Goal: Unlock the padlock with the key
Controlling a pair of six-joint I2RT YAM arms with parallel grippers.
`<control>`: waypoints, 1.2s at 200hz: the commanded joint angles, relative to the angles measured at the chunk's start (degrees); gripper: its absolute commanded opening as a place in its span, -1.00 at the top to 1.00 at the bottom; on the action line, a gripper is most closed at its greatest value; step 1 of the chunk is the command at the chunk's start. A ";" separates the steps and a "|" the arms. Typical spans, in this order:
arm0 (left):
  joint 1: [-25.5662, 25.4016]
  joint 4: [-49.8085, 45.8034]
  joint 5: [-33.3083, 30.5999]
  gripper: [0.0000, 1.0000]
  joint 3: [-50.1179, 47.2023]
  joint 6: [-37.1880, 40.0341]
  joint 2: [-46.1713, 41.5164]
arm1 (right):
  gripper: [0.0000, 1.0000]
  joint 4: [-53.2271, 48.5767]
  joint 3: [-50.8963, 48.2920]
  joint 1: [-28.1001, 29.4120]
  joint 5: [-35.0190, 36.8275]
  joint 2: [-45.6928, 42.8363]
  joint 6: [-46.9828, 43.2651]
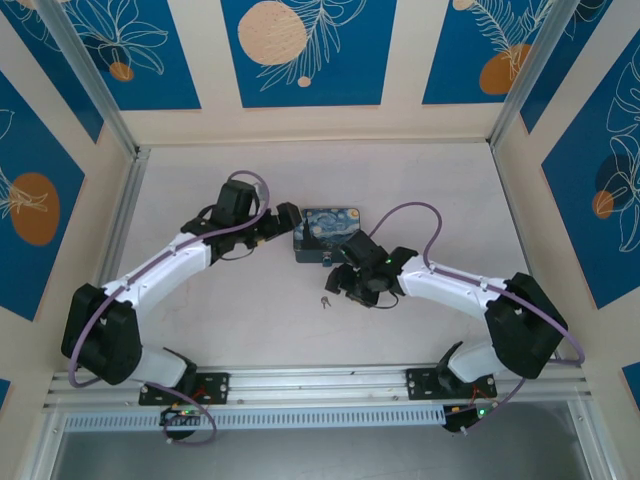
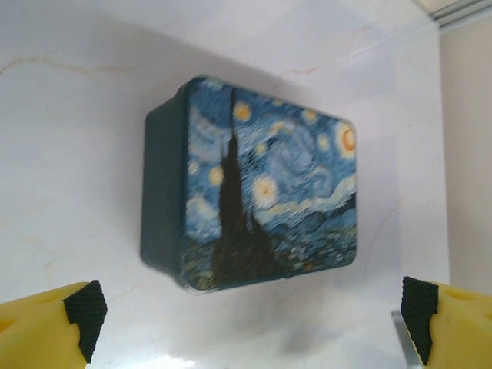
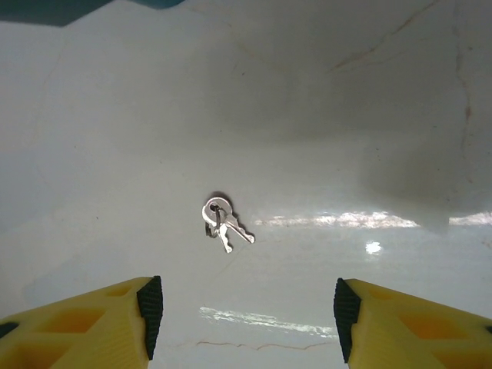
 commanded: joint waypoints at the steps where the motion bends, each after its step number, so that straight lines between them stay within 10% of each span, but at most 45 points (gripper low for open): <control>1: -0.61 -2.33 0.84 -1.00 -2.94 -0.66 -2.10 | -0.25 1.61 1.87 0.08 -2.50 3.22 -9.05; 95: -0.46 -5.30 -3.44 -1.00 -3.67 -1.14 -5.87 | -0.05 -5.28 15.78 3.84 -1.07 19.53 -21.51; 240: -0.50 -4.46 -2.14 -1.00 -4.55 -1.07 -5.29 | 0.40 -4.44 9.69 5.63 2.15 18.60 -19.33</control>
